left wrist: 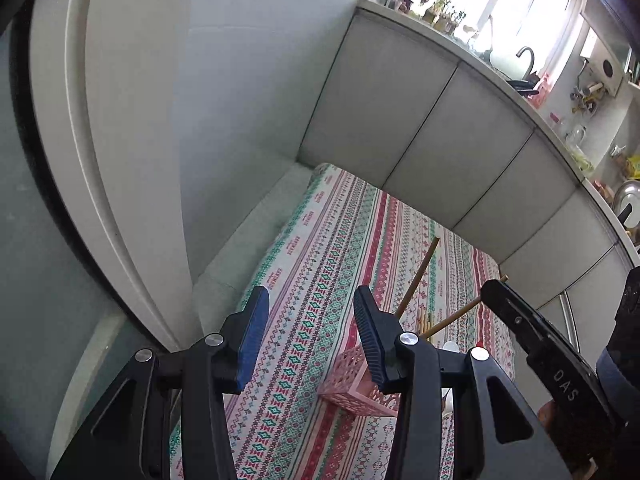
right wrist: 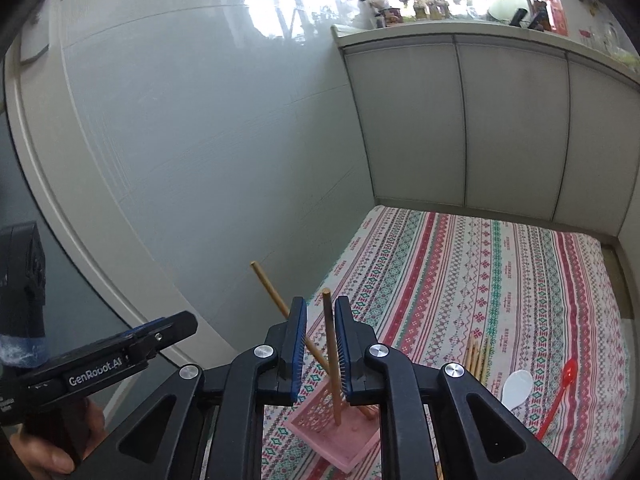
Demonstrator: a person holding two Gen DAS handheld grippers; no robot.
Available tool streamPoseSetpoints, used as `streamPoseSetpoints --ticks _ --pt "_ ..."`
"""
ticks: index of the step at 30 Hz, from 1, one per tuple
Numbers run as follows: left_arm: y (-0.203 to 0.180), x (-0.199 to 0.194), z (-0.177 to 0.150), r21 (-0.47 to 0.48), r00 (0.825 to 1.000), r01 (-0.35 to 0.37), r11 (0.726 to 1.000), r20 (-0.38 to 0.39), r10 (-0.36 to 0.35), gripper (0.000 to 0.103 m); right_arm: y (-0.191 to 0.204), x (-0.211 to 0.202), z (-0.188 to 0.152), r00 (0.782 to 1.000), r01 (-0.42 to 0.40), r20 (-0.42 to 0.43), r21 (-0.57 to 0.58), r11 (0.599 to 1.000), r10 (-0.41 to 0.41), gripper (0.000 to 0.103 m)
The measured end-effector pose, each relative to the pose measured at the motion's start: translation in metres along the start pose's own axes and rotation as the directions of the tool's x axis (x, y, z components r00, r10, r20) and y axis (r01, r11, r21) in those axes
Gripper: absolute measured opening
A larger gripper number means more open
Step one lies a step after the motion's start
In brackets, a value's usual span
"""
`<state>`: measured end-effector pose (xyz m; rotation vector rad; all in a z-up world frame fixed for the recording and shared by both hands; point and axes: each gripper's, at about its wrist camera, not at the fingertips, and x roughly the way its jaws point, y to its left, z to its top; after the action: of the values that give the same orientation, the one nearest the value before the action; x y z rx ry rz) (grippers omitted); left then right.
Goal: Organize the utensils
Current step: 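Lower both chopsticks into the pink basket and open both tools, then move both tools back over the remaining chopsticks beside the spoons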
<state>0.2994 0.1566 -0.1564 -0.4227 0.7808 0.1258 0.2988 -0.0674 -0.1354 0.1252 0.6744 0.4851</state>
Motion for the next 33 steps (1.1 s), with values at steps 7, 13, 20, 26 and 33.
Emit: streamPoseSetpoints --ticks 7,13,20,26,33 --pt "-0.008 -0.001 -0.002 0.021 1.0 0.016 1.0 -0.005 -0.016 0.047 -0.047 -0.002 -0.001 1.0 0.011 -0.021 0.142 0.99 -0.008 0.019" --pt "-0.021 -0.011 -0.005 0.068 0.999 0.048 0.997 0.005 -0.048 0.047 -0.071 -0.031 0.002 1.0 0.001 0.014 0.198 0.98 -0.004 0.023" --pt "-0.052 -0.033 -0.018 0.177 0.994 0.101 0.979 0.034 -0.108 0.047 -0.106 -0.089 0.007 0.993 0.044 0.096 0.261 0.964 -0.071 0.075" --pt "-0.093 -0.039 -0.046 0.307 0.982 0.18 0.935 -0.01 -0.186 0.046 -0.145 -0.108 -0.003 0.978 0.184 0.046 0.283 0.941 -0.205 0.08" --pt "-0.161 -0.033 -0.1 0.497 0.96 0.279 0.822 -0.108 -0.26 0.046 -0.191 -0.125 -0.014 0.961 0.272 -0.042 0.33 0.904 -0.273 0.086"
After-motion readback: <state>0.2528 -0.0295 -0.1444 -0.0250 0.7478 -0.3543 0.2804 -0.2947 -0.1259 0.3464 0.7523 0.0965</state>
